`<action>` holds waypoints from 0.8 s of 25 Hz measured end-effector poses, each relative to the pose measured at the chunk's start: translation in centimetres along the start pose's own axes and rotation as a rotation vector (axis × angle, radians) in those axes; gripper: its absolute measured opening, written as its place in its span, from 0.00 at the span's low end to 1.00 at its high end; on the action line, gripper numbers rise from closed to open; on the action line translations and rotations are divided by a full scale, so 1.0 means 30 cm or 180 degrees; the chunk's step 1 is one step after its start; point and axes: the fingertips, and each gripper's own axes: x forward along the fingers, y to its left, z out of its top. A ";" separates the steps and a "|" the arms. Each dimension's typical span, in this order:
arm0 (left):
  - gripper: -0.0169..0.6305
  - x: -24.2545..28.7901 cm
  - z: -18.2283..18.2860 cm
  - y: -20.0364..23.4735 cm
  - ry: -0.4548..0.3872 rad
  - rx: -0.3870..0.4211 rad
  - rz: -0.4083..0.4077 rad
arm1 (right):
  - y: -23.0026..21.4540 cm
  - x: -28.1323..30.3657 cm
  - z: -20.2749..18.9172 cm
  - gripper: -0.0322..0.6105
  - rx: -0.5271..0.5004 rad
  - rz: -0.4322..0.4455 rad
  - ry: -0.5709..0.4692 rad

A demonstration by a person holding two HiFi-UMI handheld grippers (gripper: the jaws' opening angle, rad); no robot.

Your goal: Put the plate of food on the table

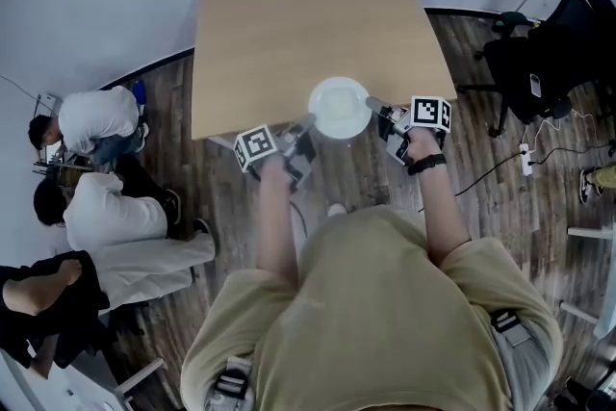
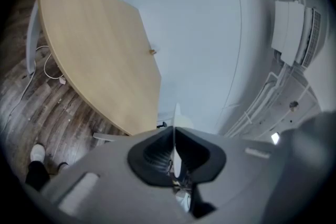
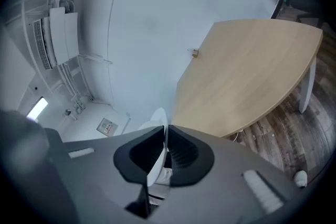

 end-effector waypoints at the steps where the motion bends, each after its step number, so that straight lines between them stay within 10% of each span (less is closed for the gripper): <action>1: 0.04 -0.001 -0.001 -0.001 0.0002 -0.0011 -0.0005 | 0.004 -0.001 0.002 0.09 -0.0006 -0.0010 -0.0003; 20: 0.04 0.016 0.000 0.053 0.0038 -0.0146 -0.0055 | -0.057 0.025 0.003 0.08 0.0092 0.0013 -0.0223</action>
